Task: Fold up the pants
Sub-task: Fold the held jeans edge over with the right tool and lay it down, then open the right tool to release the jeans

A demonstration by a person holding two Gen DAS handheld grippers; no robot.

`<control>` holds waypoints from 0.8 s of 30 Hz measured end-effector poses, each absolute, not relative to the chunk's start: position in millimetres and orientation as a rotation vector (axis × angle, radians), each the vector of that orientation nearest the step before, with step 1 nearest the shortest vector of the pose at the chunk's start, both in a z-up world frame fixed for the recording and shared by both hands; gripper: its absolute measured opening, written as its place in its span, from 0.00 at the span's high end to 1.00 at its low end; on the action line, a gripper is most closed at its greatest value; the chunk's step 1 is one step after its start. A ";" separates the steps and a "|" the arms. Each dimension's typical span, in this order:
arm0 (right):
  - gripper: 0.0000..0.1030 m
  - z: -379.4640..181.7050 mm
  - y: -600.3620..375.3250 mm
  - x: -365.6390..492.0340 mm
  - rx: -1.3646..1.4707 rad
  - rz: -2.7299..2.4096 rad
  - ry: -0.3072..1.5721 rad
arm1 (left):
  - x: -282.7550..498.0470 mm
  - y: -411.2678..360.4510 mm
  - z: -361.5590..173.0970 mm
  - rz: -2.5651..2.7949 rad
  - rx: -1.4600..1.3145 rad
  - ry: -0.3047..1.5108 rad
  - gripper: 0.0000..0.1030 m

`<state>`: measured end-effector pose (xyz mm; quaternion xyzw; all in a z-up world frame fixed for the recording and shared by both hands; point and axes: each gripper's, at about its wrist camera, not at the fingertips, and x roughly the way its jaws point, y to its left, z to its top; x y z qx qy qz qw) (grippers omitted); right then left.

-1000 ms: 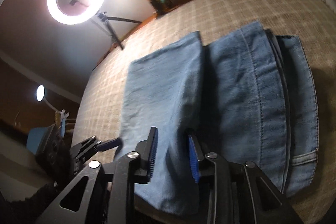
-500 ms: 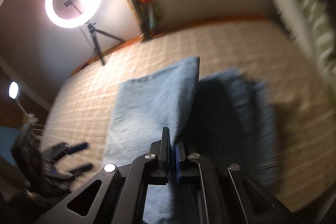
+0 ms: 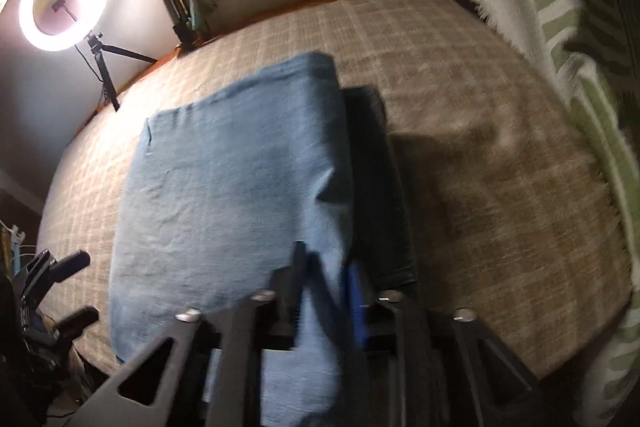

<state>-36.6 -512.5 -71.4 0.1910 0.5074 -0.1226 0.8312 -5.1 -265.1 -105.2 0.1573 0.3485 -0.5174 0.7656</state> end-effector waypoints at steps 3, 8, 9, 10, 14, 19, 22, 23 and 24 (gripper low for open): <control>0.67 -54.4 -515.6 -35.9 0.369 -0.255 0.993 | -5.2 -271.4 -114.7 -1.133 0.346 0.788 0.46; 0.67 -44.0 -510.3 -0.3 0.370 -0.146 0.906 | -10.6 -277.9 -123.5 -1.142 0.384 0.803 0.46; 0.67 -45.9 -508.5 9.4 0.377 -0.124 0.903 | -10.8 -278.4 -124.4 -1.142 0.388 0.803 0.46; 0.67 -49.1 -509.6 21.8 0.393 -0.106 0.902 | -11.0 -278.8 -125.0 -1.142 0.390 0.805 0.46; 0.66 -67.7 -521.1 54.3 0.412 -0.143 0.943 | -10.4 -278.5 -126.4 -1.150 0.397 0.814 0.46; 0.73 -98.4 -540.1 66.5 0.445 -0.216 1.031 | -5.6 -277.9 -125.0 -1.165 0.375 0.844 0.46; 0.70 -94.4 -540.7 62.5 0.425 -0.215 1.040 | 6.5 -268.0 -115.0 -1.163 0.300 0.895 0.46; 0.65 -92.3 -541.9 59.9 0.420 -0.223 1.042 | 10.8 -263.9 -111.1 -1.158 0.274 0.901 0.46; 0.54 -89.5 -544.6 56.0 0.416 -0.234 1.045 | 16.6 -260.1 -106.9 -1.148 0.250 0.905 0.46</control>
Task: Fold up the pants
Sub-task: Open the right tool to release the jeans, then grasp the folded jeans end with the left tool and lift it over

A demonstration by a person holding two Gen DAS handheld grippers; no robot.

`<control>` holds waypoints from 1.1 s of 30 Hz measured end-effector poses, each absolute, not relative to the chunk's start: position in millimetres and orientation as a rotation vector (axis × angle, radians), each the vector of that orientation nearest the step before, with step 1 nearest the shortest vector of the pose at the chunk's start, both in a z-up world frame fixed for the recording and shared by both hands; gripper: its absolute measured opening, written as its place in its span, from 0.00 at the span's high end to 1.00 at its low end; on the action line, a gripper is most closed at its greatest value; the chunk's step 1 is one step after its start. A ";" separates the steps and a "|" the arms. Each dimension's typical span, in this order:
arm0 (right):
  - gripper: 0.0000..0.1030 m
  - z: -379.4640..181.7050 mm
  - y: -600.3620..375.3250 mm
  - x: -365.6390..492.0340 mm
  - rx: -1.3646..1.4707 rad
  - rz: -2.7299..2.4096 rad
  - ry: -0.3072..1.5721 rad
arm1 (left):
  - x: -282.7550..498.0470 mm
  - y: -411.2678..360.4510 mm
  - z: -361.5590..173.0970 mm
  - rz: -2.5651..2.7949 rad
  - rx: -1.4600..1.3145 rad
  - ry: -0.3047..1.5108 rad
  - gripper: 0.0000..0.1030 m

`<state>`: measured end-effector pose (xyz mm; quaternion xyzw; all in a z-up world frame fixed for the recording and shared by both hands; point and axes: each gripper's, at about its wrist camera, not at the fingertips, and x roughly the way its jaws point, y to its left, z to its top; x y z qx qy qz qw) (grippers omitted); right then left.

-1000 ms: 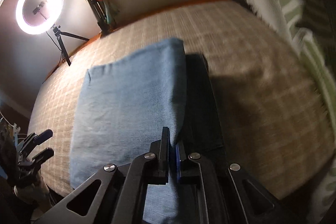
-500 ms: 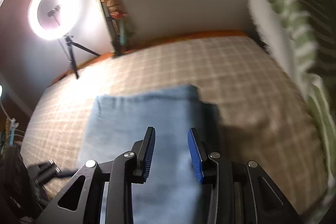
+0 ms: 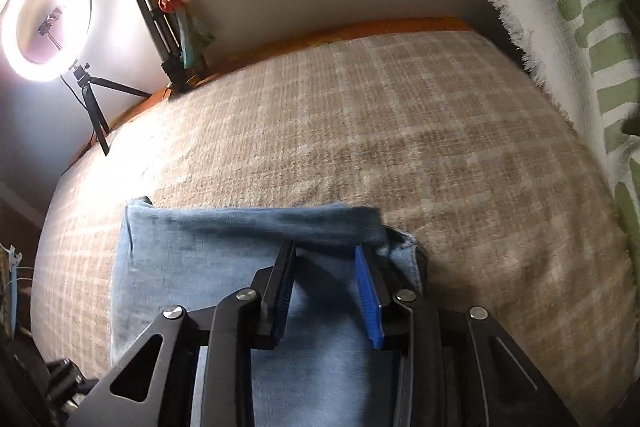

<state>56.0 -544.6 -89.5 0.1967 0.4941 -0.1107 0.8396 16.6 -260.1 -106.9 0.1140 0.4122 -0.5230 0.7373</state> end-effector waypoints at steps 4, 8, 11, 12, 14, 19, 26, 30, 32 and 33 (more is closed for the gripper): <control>0.31 -80.2 -563.2 34.8 0.436 -0.218 1.033 | 53.9 -245.9 -92.9 -1.066 0.138 0.936 0.36; 0.17 -78.0 -572.9 21.4 0.436 -0.175 1.047 | 83.1 -248.0 -97.7 -0.999 0.063 1.028 0.35; 0.15 -84.3 -577.5 14.5 0.460 -0.126 1.071 | 90.6 -256.1 -104.2 -0.964 0.040 1.086 0.35; 0.14 -86.6 -577.9 13.1 0.463 -0.122 1.075 | 92.5 -259.5 -106.7 -0.949 0.037 1.102 0.35; 0.14 -92.0 -578.2 11.8 0.468 -0.110 1.078 | 95.3 -264.2 -110.7 -0.928 0.028 1.123 0.35; 0.13 -106.8 -576.6 15.0 0.470 -0.096 1.101 | 94.5 -275.3 -115.6 -0.880 0.039 1.133 0.35; 0.05 -123.3 -574.9 20.0 0.462 -0.081 1.126 | 98.9 -287.1 -126.3 -0.848 0.074 1.145 0.35; 0.01 -129.9 -578.5 19.9 0.480 -0.075 1.130 | 100.0 -288.1 -131.1 -0.837 0.092 1.155 0.35; 0.00 -133.5 -580.4 19.6 0.494 -0.067 1.128 | 100.8 -289.5 -134.4 -0.838 0.086 1.159 0.35; 0.00 -134.5 -581.0 18.9 0.497 -0.063 1.123 | 101.4 -289.8 -136.0 -0.838 0.082 1.162 0.35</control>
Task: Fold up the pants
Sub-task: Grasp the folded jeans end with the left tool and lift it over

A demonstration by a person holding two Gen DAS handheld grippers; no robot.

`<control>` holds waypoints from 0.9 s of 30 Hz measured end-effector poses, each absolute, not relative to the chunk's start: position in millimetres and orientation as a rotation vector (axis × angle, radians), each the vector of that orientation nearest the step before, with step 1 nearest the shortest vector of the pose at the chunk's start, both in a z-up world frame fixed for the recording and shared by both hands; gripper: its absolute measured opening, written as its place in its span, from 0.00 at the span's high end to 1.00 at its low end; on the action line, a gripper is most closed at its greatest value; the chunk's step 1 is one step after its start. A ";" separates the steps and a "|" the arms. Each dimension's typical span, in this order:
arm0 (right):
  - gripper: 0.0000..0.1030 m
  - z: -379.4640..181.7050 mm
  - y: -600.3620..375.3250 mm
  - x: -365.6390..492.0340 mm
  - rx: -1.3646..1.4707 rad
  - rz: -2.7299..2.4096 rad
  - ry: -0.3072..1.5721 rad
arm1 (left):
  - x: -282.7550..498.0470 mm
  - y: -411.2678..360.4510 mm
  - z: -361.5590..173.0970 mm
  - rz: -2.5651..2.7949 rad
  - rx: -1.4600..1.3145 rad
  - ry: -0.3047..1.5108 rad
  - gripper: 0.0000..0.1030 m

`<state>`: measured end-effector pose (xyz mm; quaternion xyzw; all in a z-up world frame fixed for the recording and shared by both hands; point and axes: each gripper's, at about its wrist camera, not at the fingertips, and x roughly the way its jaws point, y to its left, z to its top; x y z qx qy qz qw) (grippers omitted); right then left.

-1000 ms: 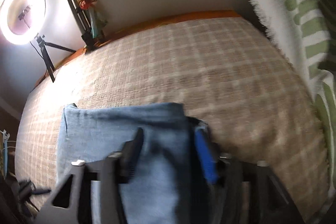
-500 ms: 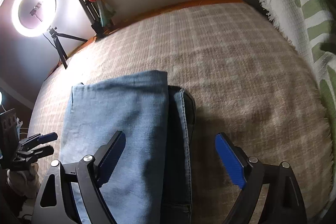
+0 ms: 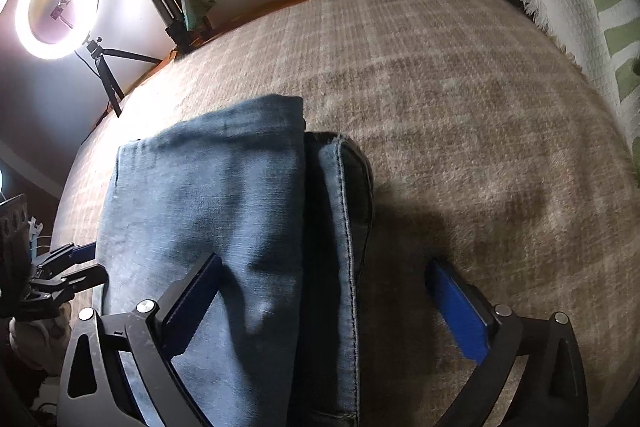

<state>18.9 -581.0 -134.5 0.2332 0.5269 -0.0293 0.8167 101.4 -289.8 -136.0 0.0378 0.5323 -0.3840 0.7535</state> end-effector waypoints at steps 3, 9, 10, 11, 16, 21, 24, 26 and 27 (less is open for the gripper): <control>0.00 -135.6 -581.5 18.7 0.485 -0.045 1.108 | 102.7 -291.5 -137.6 -0.850 0.069 1.152 0.31; 0.06 -136.3 -576.2 19.3 0.476 0.021 1.098 | 109.0 -290.6 -140.5 -0.886 -0.002 1.145 0.30; 0.08 -135.9 -573.7 19.7 0.480 0.043 1.095 | 112.0 -289.6 -141.3 -0.892 -0.031 1.149 0.30; 0.17 -135.4 -570.9 19.8 0.490 0.064 1.089 | 113.8 -288.8 -141.8 -0.896 -0.052 1.152 0.30; 0.54 -132.6 -557.3 20.1 0.542 0.058 1.077 | 116.9 -296.6 -144.9 -0.935 -0.089 1.149 0.59; 0.80 -110.6 -555.9 13.3 0.529 0.013 1.029 | 114.4 -299.3 -138.7 -0.952 -0.099 1.120 0.80; 0.82 -94.2 -546.8 11.9 0.474 -0.010 1.009 | 113.8 -297.0 -130.6 -0.965 -0.093 1.092 0.84; 0.83 -84.4 -543.4 10.7 0.452 -0.024 0.994 | 110.9 -298.6 -122.0 -0.975 -0.078 1.060 0.86; 0.84 -77.9 -542.7 9.2 0.443 -0.032 0.981 | 110.7 -297.8 -118.1 -0.980 -0.073 1.046 0.86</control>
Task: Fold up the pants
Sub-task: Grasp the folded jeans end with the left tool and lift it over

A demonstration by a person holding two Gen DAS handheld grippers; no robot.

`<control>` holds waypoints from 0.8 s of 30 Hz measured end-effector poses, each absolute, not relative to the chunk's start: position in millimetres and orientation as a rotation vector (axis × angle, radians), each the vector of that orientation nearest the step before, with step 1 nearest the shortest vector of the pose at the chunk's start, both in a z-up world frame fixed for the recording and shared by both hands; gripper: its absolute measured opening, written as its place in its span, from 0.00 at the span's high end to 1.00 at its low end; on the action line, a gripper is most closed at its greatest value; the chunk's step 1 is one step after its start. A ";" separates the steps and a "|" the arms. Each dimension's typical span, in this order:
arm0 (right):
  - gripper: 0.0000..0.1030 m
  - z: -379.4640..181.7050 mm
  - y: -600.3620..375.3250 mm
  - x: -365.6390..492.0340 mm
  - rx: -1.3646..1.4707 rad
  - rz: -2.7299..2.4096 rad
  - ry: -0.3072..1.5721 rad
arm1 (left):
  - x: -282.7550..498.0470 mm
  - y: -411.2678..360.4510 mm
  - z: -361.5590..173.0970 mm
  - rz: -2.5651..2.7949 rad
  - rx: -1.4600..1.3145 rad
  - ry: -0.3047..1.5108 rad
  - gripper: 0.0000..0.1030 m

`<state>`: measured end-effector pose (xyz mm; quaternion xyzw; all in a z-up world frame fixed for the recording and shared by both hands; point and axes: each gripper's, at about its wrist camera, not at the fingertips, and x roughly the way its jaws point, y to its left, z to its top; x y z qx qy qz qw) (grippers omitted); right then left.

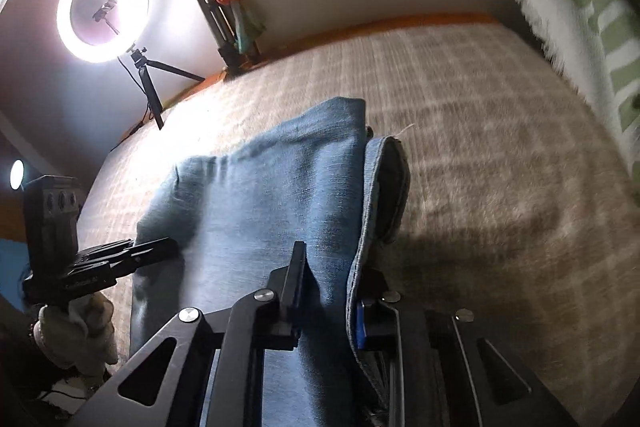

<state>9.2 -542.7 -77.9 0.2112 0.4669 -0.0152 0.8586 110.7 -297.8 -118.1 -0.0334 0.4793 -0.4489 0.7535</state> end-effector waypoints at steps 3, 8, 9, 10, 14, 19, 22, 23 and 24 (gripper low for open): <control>0.84 -54.1 -540.8 14.6 0.407 -0.042 0.926 | 116.4 -307.5 -100.2 -0.999 -0.064 0.996 0.86; 0.85 -17.3 -555.7 46.4 0.353 -0.068 0.841 | 151.9 -328.2 -72.4 -1.010 -0.068 0.926 0.87; 0.85 -13.4 -558.7 54.1 0.345 -0.077 0.828 | 161.5 -335.0 -67.6 -1.011 -0.067 0.915 0.87; 0.85 -9.4 -564.8 65.3 0.341 -0.090 0.811 | 169.9 -343.7 -63.1 -1.010 -0.063 0.903 0.87; 0.85 -5.3 -582.6 105.0 0.321 -0.132 0.788 | 203.5 -370.1 -53.9 -1.001 -0.049 0.874 0.87; 0.85 -6.7 -607.4 158.0 0.302 -0.191 0.768 | 242.1 -403.6 -47.2 -0.979 -0.029 0.838 0.87; 0.85 -9.4 -621.1 185.4 0.292 -0.217 0.754 | 266.1 -420.2 -45.6 -0.959 -0.028 0.824 0.87; 0.85 -11.2 -625.0 192.6 0.285 -0.225 0.754 | 274.4 -426.6 -47.2 -0.951 -0.031 0.824 0.87; 0.85 -14.4 -629.6 202.1 0.280 -0.236 0.757 | 282.0 -433.4 -50.2 -0.941 -0.029 0.830 0.87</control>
